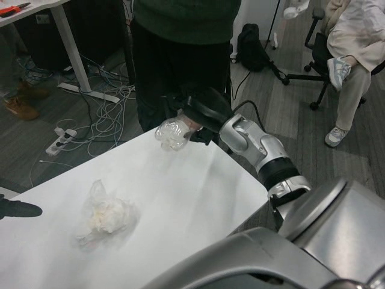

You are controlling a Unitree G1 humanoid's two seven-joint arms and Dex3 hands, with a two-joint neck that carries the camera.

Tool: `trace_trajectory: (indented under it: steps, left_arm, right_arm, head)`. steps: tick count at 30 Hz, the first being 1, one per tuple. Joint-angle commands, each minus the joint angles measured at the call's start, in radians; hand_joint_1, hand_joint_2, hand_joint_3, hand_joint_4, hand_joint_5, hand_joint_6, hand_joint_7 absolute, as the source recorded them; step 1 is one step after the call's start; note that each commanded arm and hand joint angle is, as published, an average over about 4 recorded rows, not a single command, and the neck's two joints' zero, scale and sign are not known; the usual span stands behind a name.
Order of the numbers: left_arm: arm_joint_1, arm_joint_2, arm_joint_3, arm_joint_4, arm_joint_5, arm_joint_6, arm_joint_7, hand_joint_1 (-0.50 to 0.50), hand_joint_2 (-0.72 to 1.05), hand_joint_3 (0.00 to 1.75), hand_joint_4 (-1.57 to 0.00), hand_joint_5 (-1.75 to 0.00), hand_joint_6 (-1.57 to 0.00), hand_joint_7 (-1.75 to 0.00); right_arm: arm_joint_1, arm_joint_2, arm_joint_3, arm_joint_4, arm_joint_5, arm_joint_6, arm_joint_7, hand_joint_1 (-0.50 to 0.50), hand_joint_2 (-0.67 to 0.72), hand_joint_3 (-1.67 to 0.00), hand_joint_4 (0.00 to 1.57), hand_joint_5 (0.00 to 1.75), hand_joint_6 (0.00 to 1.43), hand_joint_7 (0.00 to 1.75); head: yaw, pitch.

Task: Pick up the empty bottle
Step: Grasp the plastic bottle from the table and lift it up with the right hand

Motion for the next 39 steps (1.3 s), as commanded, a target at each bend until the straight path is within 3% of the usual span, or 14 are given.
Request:
trace_trajectory:
  steps: [1, 4, 7, 9, 12, 15, 19, 28, 39]
  left_arm:
    - [0.02, -0.01, 0.012, 0.008, -0.004, -0.009, 0.002, -0.5, -0.64, 0.0, 0.0, 0.0, 0.0, 0.0]
    - [0.022, -0.018, 0.013, 0.01, -0.003, -0.009, 0.002, -0.5, -0.59, 0.0, 0.0, 0.0, 0.0, 0.0]
    - [0.025, -0.029, 0.014, 0.01, -0.001, -0.009, 0.003, -0.5, -0.55, 0.0, 0.0, 0.0, 0.0, 0.0]
    - [0.028, -0.037, 0.015, 0.01, 0.001, -0.01, 0.004, -0.5, -0.55, 0.0, 0.0, 0.0, 0.0, 0.0]
    - [0.031, -0.043, 0.011, 0.011, 0.005, -0.011, 0.005, -0.5, -0.55, 0.0, 0.0, 0.0, 0.0, 0.0]
    - [0.034, -0.049, -0.006, 0.011, 0.011, -0.006, 0.005, -0.5, -0.55, 0.0, 0.0, 0.0, 0.0, 0.0]
    - [0.037, -0.048, -0.043, 0.008, 0.013, 0.016, 0.002, -0.5, -0.55, 0.0, 0.0, 0.0, 0.0, 0.0]
    - [0.053, -0.053, -0.064, 0.0, 0.015, 0.029, 0.002, -0.5, -0.55, 0.0, 0.0, 0.0, 0.0, 0.0]
    - [0.113, -0.065, -0.035, 0.013, 0.012, -0.02, 0.008, -0.5, -0.55, 0.0, 0.0, 0.0, 0.0, 0.0]
  right_arm:
    - [-0.019, 0.049, -0.027, -0.053, 0.107, 0.012, -0.061, -0.24, -0.49, -1.59, 1.43, 1.65, 1.26, 1.68]
    - [-0.028, 0.114, -0.055, -0.092, 0.18, 0.013, -0.125, -0.24, -0.51, -1.59, 1.43, 1.65, 1.24, 1.68]
    - [-0.029, 0.161, -0.051, -0.099, 0.309, 0.016, -0.166, -0.25, -0.51, -1.59, 1.41, 1.65, 1.21, 1.68]
    - [-0.028, 0.158, 0.009, -0.086, 0.456, 0.017, -0.182, -0.25, -0.51, -1.59, 1.4, 1.65, 1.2, 1.68]
    - [-0.024, 0.123, 0.149, -0.069, 0.664, 0.018, -0.189, -0.25, -0.54, -1.59, 1.41, 1.65, 1.2, 1.68]
    - [-0.02, 0.076, 0.357, -0.014, 0.892, 0.017, -0.2, -0.25, -0.54, -1.59, 1.43, 1.65, 1.21, 1.68]
    - [-0.022, 0.031, 0.538, 0.057, 1.059, 0.014, -0.203, -0.25, -0.54, -1.59, 1.42, 1.65, 1.21, 1.68]
    - [-0.03, -0.062, 0.682, 0.028, 1.153, 0.025, -0.218, -0.24, -0.54, -1.51, 1.41, 1.65, 1.2, 1.68]
    - [-0.049, -0.082, 0.712, -0.075, 1.166, 0.023, -0.257, -0.25, -0.54, -1.51, 1.43, 1.65, 1.19, 1.68]
  head:
    - [0.063, 0.024]
    - [0.104, 0.034]
    - [0.209, 0.053]
    - [0.28, 0.073]
    - [0.414, 0.132]
    - [0.536, 0.201]
    - [0.594, 0.269]
    - [0.598, 0.334]
    - [0.588, 0.359]
